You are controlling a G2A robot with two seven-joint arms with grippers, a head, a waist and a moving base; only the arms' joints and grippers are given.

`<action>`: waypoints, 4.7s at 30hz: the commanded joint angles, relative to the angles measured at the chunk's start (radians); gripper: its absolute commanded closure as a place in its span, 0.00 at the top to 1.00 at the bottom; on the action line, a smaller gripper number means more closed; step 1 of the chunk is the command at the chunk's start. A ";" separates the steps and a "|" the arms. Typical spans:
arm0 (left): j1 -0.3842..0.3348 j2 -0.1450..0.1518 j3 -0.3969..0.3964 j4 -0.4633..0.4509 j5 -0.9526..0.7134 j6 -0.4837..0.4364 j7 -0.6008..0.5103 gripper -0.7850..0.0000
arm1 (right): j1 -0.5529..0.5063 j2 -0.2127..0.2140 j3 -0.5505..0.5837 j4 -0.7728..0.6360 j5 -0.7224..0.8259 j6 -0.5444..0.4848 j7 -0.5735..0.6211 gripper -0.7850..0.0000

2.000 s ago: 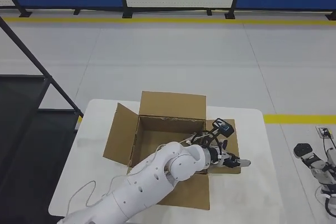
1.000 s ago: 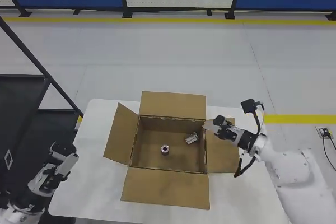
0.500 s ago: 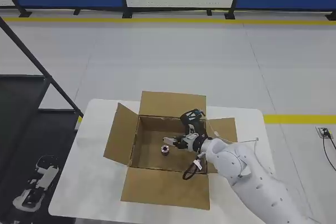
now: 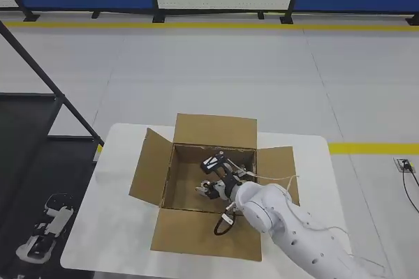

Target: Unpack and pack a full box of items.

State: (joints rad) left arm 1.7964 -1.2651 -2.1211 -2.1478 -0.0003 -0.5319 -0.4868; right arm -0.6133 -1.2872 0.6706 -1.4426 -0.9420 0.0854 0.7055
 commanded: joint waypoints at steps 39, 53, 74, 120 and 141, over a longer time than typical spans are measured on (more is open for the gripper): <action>-0.063 0.017 0.040 0.012 0.052 0.088 0.024 1.00 | 0.426 -0.441 -0.243 0.990 0.263 -0.279 0.119 0.00; -0.113 0.028 0.106 0.001 0.109 0.125 0.005 1.00 | 0.259 -0.273 -0.079 0.568 0.100 -0.204 -0.004 0.00; -0.162 0.042 0.203 0.034 0.155 0.144 0.001 1.00 | -0.609 -0.024 0.720 -0.659 -0.238 0.097 -0.065 0.00; -0.194 0.049 0.263 0.032 0.184 0.171 -0.013 1.00 | -0.436 0.017 0.940 -0.008 -0.254 0.071 0.262 0.86; -0.194 0.049 0.263 0.032 0.184 0.171 -0.013 1.00 | -0.729 0.000 0.613 -0.697 -0.374 -0.206 -0.091 1.00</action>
State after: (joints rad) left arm 1.6021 -1.2157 -1.8584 -2.1154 0.1833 -0.3606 -0.4993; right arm -1.4032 -1.2831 1.3400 -2.1766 -1.3046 -0.1201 0.5783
